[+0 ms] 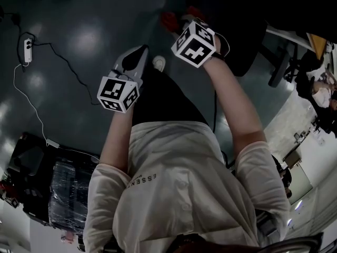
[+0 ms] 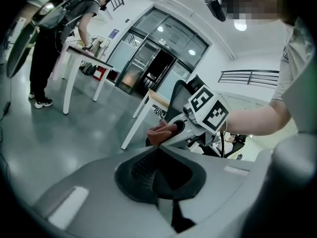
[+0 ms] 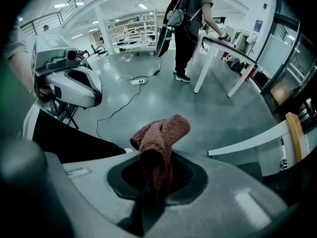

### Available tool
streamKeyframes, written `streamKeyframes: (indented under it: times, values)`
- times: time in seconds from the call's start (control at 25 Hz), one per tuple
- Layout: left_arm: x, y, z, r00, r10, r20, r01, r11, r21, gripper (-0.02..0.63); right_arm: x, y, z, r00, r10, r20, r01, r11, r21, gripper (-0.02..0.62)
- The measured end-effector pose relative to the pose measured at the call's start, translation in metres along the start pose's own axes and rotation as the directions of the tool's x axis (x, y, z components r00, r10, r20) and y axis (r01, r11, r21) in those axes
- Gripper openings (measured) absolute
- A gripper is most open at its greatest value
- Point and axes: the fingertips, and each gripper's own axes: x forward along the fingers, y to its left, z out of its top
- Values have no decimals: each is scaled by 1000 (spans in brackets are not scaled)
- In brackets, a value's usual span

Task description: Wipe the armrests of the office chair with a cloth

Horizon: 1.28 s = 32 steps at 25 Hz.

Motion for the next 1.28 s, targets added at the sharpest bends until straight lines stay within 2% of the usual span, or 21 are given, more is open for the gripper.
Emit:
streamKeyframes:
  times: [0.2, 0.44, 0.52, 0.64, 0.72, 0.84, 0.96, 1.08, 1.16, 1.28]
  values:
    - [-8, -1, -1, 999, -43, -33, 44, 999, 10, 17, -2, 17, -1, 1000, 12, 7, -12, 997, 75, 51]
    - [-19, -11, -9, 989, -100, -112, 110, 990, 83, 17, -3, 54, -8, 999, 43, 10, -44, 989, 144, 51]
    - [-20, -15, -9, 987, -108, -121, 120, 989, 92, 17, -6, 68, -6, 996, 69, 54, -78, 978, 192, 51]
    - [-20, -33, -11, 982, -126, -138, 143, 982, 123, 17, -24, 85, -5, 978, 80, 192, -142, 931, 335, 51]
    - [-19, -50, -8, 978, -151, -144, 173, 972, 157, 17, -45, 86, -12, 965, 20, 263, -132, 901, 414, 51]
    - [-19, -85, 1, 975, -179, -133, 204, 955, 214, 17, -87, 85, -34, 940, -116, 321, -59, 871, 487, 51]
    - [-15, -129, 14, 975, -199, -102, 219, 941, 256, 17, -134, 86, -72, 911, -253, 325, 55, 857, 512, 52]
    - [-11, -183, 14, 968, -235, -89, 250, 926, 282, 17, -174, 100, -119, 882, -332, 336, 96, 822, 561, 52]
    - [-3, -222, 4, 958, -267, -102, 285, 907, 310, 17, -196, 110, -161, 860, -382, 339, 97, 774, 626, 52]
    - [15, -283, -17, 938, -321, -130, 346, 872, 346, 17, -227, 127, -238, 828, -471, 305, 98, 657, 748, 52]
